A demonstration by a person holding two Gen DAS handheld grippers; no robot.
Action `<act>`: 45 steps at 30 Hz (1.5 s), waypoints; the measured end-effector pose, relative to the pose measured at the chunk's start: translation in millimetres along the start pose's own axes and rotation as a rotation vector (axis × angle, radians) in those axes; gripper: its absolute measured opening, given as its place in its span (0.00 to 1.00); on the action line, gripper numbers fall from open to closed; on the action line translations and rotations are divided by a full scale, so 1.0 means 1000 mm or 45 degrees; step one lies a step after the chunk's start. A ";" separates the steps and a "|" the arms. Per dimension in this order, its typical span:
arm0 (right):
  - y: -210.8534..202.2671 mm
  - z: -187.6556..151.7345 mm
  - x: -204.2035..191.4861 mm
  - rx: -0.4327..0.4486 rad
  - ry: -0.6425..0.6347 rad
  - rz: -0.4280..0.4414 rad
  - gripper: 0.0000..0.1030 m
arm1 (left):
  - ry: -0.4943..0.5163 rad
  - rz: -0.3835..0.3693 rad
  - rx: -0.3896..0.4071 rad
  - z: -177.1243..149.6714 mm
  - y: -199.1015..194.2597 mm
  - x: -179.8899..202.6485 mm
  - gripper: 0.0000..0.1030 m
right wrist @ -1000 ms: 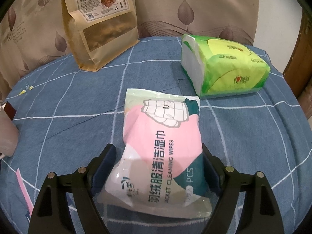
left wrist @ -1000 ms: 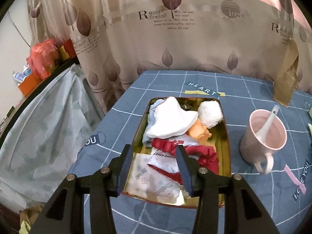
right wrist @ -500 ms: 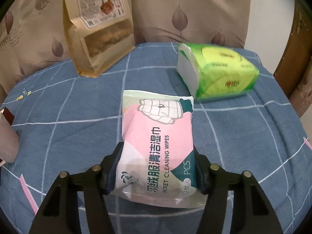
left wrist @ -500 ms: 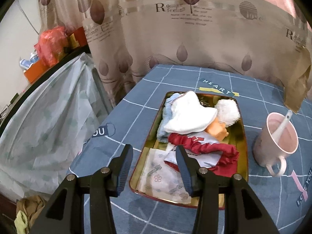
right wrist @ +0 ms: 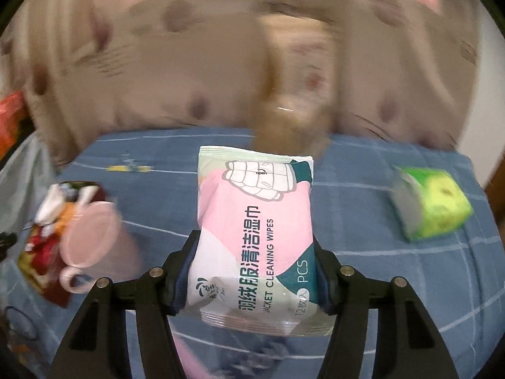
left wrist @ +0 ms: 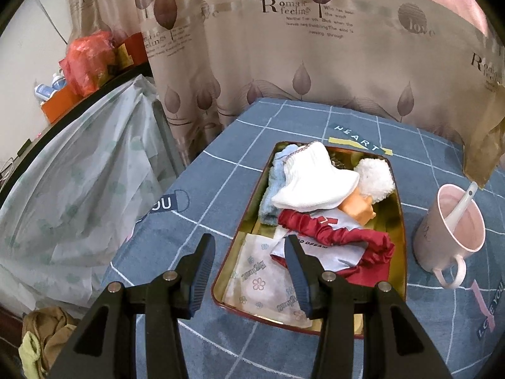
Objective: Organize soft objects
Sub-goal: 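Carry the pink wipes packet with the right gripper into the tray and release it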
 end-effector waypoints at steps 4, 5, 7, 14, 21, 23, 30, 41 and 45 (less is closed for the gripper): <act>0.002 0.012 -0.060 0.009 -0.101 0.126 0.56 | -0.006 0.000 0.003 0.000 -0.002 -0.002 0.45; 0.004 0.013 -0.077 0.005 -0.128 0.161 0.56 | -0.005 0.000 0.000 0.000 -0.002 -0.002 0.45; 0.010 0.014 -0.107 -0.006 -0.181 0.220 0.56 | -0.014 -0.005 0.001 0.000 -0.004 -0.004 0.45; 0.025 0.009 -0.193 -0.048 -0.343 0.363 0.56 | -0.046 0.000 -0.018 -0.008 -0.010 -0.013 0.45; 0.046 0.006 -0.253 -0.103 -0.440 0.450 0.56 | -0.121 0.026 -0.009 -0.018 -0.025 -0.033 0.45; 0.053 0.005 -0.268 -0.107 -0.472 0.456 0.56 | -0.139 0.029 -0.015 -0.020 -0.027 -0.038 0.45; 0.074 0.000 -0.293 -0.138 -0.516 0.448 0.56 | -0.167 0.029 -0.018 -0.021 -0.028 -0.045 0.45; 0.084 -0.014 -0.305 -0.151 -0.543 0.434 0.61 | -0.158 0.029 -0.023 -0.021 -0.026 -0.045 0.46; 0.078 -0.012 -0.302 -0.146 -0.520 0.453 0.75 | -0.161 0.029 -0.026 -0.022 -0.026 -0.045 0.46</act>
Point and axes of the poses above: each gripper's, at about its wrist camera, not at the fingertips, and y roughly the way its jaws point, x to its right, z to its top, the point moved 2 cm from there along y, roughly the way its jaws point, and after that the axes turned 4 degrees about x, right-handed, at the moved point
